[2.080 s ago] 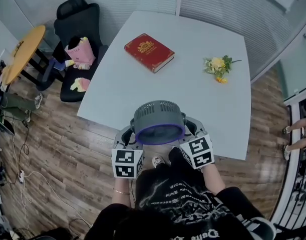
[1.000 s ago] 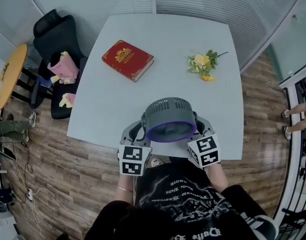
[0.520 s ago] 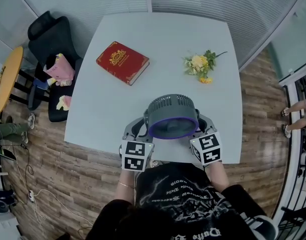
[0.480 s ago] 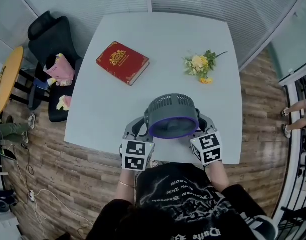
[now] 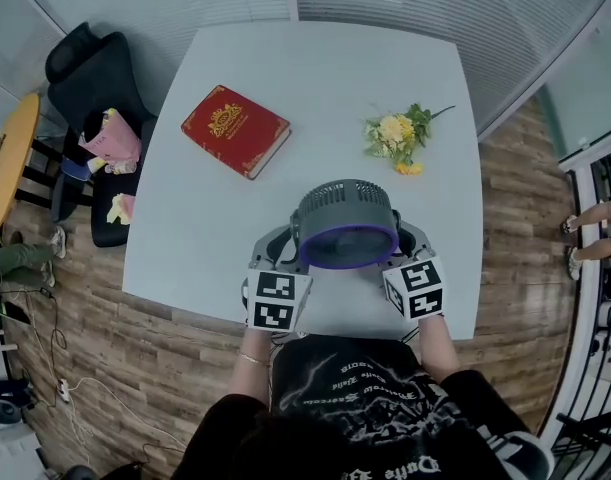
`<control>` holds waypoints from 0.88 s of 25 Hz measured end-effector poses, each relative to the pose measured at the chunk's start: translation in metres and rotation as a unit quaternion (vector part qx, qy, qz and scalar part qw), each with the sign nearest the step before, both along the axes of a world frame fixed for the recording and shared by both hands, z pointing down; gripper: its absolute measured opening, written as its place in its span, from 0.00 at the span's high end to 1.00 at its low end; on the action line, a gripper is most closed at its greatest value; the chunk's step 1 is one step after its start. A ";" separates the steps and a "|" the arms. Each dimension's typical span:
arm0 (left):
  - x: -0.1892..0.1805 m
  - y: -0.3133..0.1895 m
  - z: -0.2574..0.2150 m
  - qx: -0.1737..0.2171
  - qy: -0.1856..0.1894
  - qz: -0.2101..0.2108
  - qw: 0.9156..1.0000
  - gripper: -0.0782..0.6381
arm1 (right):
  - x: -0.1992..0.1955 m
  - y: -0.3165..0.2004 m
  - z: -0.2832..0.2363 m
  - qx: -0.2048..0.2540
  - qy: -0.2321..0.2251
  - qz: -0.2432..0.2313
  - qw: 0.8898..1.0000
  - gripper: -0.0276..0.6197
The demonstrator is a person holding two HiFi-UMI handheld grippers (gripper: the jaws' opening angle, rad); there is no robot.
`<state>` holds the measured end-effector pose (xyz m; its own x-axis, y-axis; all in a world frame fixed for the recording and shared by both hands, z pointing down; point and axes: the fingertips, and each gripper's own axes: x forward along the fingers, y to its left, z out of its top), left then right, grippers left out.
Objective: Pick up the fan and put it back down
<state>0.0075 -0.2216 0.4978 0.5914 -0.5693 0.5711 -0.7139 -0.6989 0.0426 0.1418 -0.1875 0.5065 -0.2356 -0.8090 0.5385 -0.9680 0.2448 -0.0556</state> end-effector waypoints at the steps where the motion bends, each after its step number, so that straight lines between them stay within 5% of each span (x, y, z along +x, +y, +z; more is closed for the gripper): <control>1: 0.004 -0.004 0.001 -0.002 0.001 -0.002 1.000 0.74 | 0.005 -0.003 0.003 -0.002 0.001 0.005 1.000 0.78; 22: 0.053 -0.081 0.062 -0.033 -0.012 0.002 0.999 0.75 | 0.054 -0.078 0.061 -0.033 -0.022 0.024 0.999 0.79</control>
